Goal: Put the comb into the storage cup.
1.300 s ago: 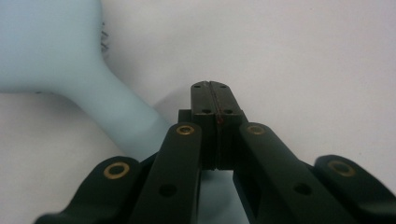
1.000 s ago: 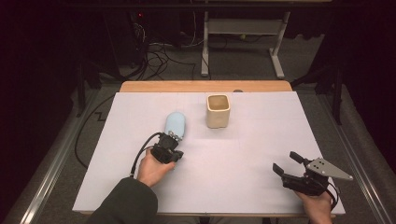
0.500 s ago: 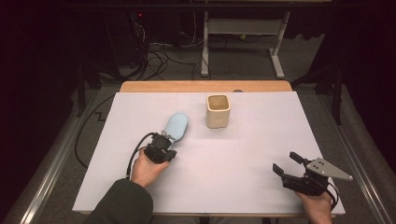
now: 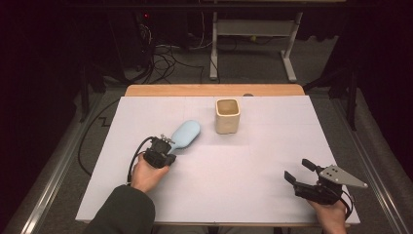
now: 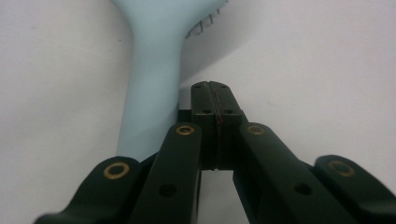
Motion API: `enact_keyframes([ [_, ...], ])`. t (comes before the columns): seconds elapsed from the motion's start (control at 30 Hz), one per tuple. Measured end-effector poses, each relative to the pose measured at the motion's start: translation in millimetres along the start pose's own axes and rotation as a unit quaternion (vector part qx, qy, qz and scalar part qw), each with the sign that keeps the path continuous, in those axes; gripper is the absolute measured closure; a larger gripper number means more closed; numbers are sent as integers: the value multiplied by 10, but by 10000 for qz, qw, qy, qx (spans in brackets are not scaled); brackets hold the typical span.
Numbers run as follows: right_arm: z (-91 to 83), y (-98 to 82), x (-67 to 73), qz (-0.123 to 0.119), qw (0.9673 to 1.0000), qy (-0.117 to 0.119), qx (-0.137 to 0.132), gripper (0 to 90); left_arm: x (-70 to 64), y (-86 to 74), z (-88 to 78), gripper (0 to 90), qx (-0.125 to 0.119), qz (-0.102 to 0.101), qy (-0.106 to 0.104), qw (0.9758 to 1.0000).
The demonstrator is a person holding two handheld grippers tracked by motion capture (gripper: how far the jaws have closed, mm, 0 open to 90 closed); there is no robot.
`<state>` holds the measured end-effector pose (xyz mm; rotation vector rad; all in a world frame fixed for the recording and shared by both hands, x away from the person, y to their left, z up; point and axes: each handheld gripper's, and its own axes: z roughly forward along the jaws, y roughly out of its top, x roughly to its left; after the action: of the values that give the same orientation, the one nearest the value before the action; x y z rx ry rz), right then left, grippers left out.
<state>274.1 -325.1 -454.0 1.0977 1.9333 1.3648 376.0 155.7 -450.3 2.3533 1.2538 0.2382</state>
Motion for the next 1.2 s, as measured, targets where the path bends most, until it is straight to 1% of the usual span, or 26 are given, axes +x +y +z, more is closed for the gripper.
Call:
enact_keyframes([
  [0.03, 0, 0, -1, 5, 10000, -1, 0, 198, 8, -5, -2, 880, -11, -12, 1, 10000],
  [0.07, 0, 0, -1, 5, 10000, -1, 0, 198, 10, -10, -2, 880, -33, 0, 3, 10000],
  [0.13, 1, 0, -1, 3, 10000, -1, 3, 198, 0, -15, -5, 824, -36, 69, -33, 10000],
  [0.17, 1, 0, 0, 2, 10000, -2, 5, 198, -15, -16, -4, 781, -43, 107, -24, 9999],
  [0.27, 2, 0, 1, -1, 10000, -8, 8, 198, -72, -12, 1, 606, -100, 205, 50, 9997],
  [0.3, 2, 0, 2, -4, 10000, -9, 8, 198, -91, -13, 0, 565, -155, 234, 69, 9996],
  [0.37, 2, -1, 3, -21, 10000, -14, 12, 199, -119, -18, -26, 519, -223, 313, 57, 9992],
  [0.4, 2, -2, 4, -46, 10000, -21, 31, 201, -132, -25, -48, 475, -262, 348, 29, 9990],
  [0.43, 2, -2, 4, -46, 10000, -21, 31, 201, -142, -33, -73, 475, -308, 394, 10, 9988],
  [0.47, 0, -2, 3, -57, 10000, -25, 28, 202, -152, -44, -99, 429, -375, 419, -10, 9984],
  [0.5, 0, -2, 3, -57, 10000, -25, 28, 202, -155, -57, -126, 429, -435, 429, -35, 9981],
  [0.63, 1, -1, 8, -71, 10000, -19, 31, 202, -132, -105, -224, 323, -568, 383, -113, 9976],
  [0.7, 2, -1, 10, -81, 10000, -18, 29, 202, -116, -128, -256, 291, -622, 441, -107, 9970],
  [0.8, 6, -1, 11, -87, 10000, -22, 26, 202, -88, -145, -277, 283, -670, 494, -29, 9965],
  [0.9, 8, -2, 22, -117, 9999, -17, 26, 202, -52, -139, -275, 278, -699, 412, 59, 9967],
  [1.0, 8, -3, 24, -132, 9999, -17, 27, 202, -12, -123, -279, 278, -730, 381, 126, 9965],
  [1.1, 8, -4, 21, -129, 9999, -21, 25, 202, 29, -107, -279, 278, -761, 365, 135, 9963],
  [1.13, 8, -4, 20, -128, 9999, -22, 26, 202, 39, -101, -271, 278, -781, 330, 137, 9963],
  [1.2, 10, -3, 21, -130, 9999, -20, 29, 202, 60, -82, -255, 278, -754, 326, 172, 9965],
])
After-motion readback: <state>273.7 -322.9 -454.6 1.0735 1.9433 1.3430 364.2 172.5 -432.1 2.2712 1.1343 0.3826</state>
